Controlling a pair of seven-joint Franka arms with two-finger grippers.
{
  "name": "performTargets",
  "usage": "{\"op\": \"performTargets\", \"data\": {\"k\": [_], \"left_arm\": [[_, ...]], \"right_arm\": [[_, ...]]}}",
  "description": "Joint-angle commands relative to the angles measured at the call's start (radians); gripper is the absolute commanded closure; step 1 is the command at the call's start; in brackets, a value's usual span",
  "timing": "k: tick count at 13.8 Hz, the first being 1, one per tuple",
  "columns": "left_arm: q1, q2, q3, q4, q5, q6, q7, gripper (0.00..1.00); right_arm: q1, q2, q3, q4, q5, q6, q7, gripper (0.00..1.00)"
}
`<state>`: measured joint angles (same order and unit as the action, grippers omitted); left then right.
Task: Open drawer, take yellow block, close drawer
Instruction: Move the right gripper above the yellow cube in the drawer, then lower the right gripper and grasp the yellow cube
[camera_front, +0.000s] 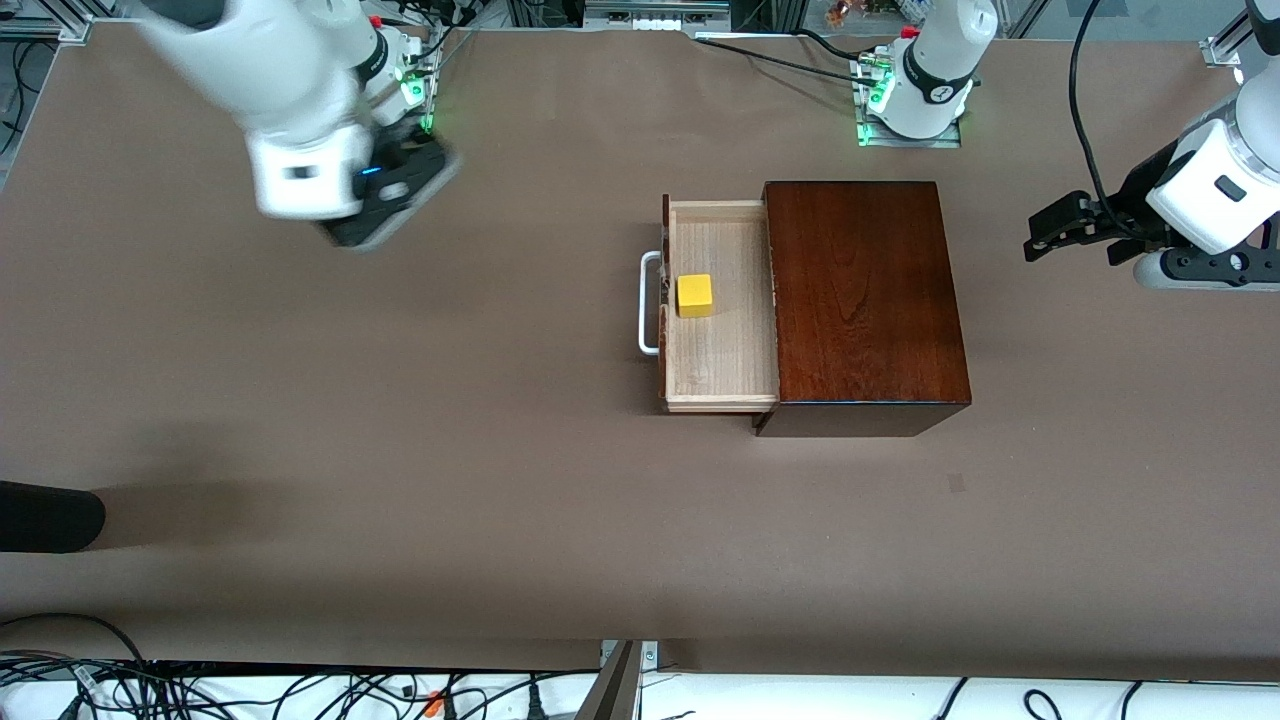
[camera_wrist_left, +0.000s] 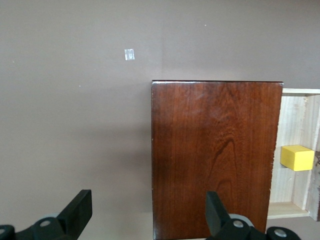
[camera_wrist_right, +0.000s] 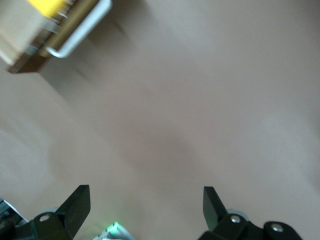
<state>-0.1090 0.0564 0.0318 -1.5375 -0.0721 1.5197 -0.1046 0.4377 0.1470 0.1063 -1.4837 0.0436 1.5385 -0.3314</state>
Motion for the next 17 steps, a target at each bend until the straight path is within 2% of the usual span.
{"op": "performTargets", "data": {"k": [1,2,5,8,11,17], "left_arm": [[-0.006,-0.023,-0.006,-0.024,0.067,0.023,0.025,0.00],[-0.006,-0.023,-0.006,-0.023,0.071,0.027,0.029,0.00],[-0.006,-0.023,-0.006,-0.023,0.086,0.025,0.112,0.00],[-0.006,-0.023,-0.006,-0.023,0.087,0.022,0.126,0.00],[-0.006,-0.023,-0.006,-0.021,0.087,0.017,0.128,0.00],[-0.006,-0.021,-0.007,-0.019,0.087,0.019,0.128,0.00]], "right_arm": [[0.109,0.138,0.006,0.135,0.009,0.072,-0.017,0.00],[0.149,0.175,0.010,0.147,0.007,0.107,-0.026,0.00],[0.254,0.281,0.010,0.154,-0.005,0.341,-0.080,0.00],[0.295,0.361,0.010,0.154,-0.018,0.472,-0.146,0.00],[0.338,0.407,0.010,0.158,-0.086,0.496,-0.225,0.00],[0.400,0.486,0.006,0.160,-0.122,0.538,-0.233,0.00]]}}
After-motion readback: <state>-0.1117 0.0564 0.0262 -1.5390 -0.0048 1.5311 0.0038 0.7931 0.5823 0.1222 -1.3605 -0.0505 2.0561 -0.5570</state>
